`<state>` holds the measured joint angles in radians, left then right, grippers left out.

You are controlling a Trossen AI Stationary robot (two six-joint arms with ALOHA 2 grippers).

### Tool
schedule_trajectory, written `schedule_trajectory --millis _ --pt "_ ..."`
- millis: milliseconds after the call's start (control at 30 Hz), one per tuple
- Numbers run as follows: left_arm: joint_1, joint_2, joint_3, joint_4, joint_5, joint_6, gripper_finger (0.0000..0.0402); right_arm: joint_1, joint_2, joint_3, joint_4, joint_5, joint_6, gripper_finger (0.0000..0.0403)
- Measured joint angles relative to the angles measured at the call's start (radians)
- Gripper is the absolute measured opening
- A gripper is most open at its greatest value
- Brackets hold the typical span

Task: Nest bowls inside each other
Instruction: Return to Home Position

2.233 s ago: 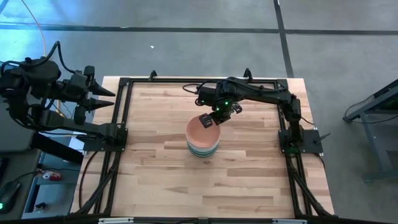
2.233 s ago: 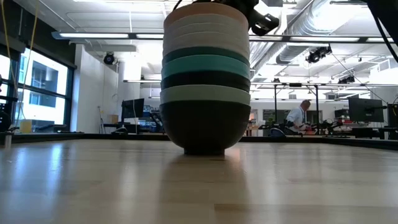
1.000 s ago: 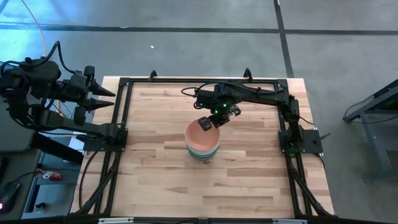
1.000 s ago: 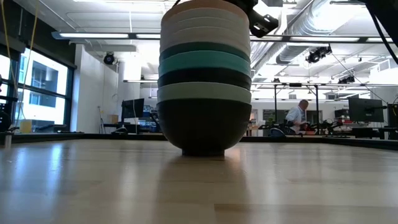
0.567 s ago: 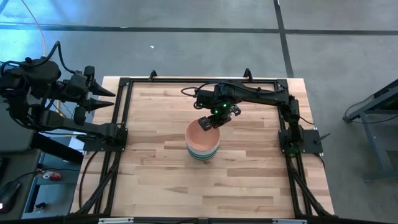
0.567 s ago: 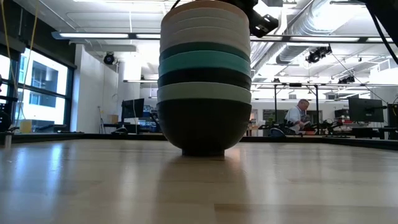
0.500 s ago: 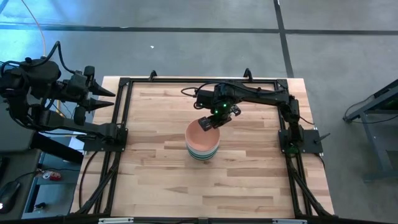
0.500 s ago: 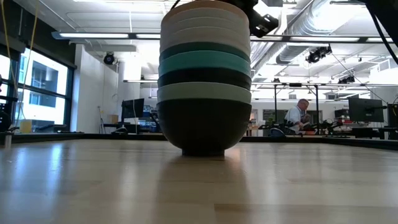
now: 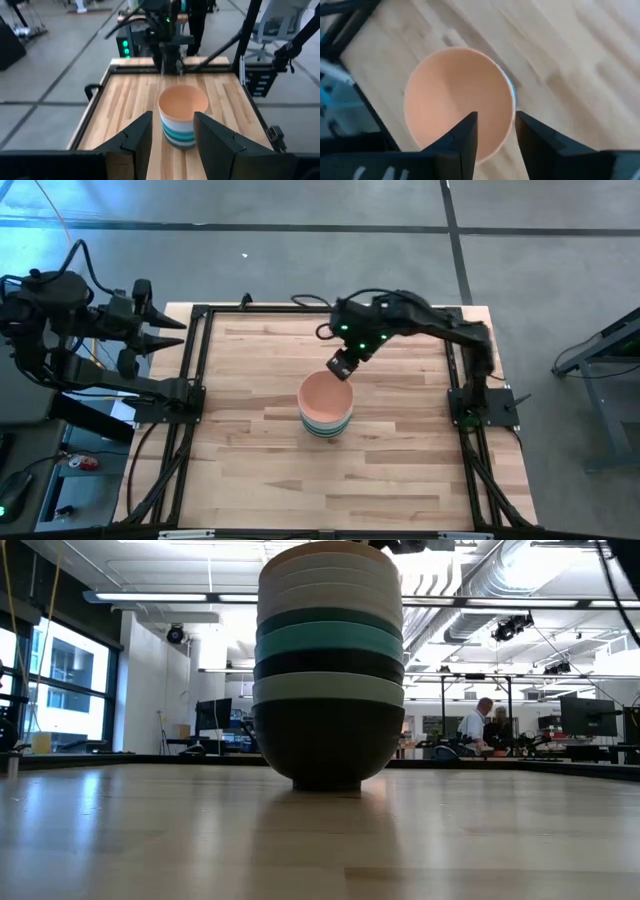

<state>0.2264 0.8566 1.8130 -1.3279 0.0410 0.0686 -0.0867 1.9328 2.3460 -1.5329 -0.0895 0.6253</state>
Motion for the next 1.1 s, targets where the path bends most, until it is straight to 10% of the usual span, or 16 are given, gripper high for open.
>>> schedule_trajectory --millis 667,1100 --pt "0.000 0.024 0.000 0.445 -0.015 0.048 0.0131 0.048 -0.455 -0.090 0.285 0.092 -0.756 0.0124" --pt "0.000 0.181 -0.001 0.578 -0.004 0.134 0.0131 0.048 -0.779 -0.090 0.308 0.071 -0.867 0.0124"
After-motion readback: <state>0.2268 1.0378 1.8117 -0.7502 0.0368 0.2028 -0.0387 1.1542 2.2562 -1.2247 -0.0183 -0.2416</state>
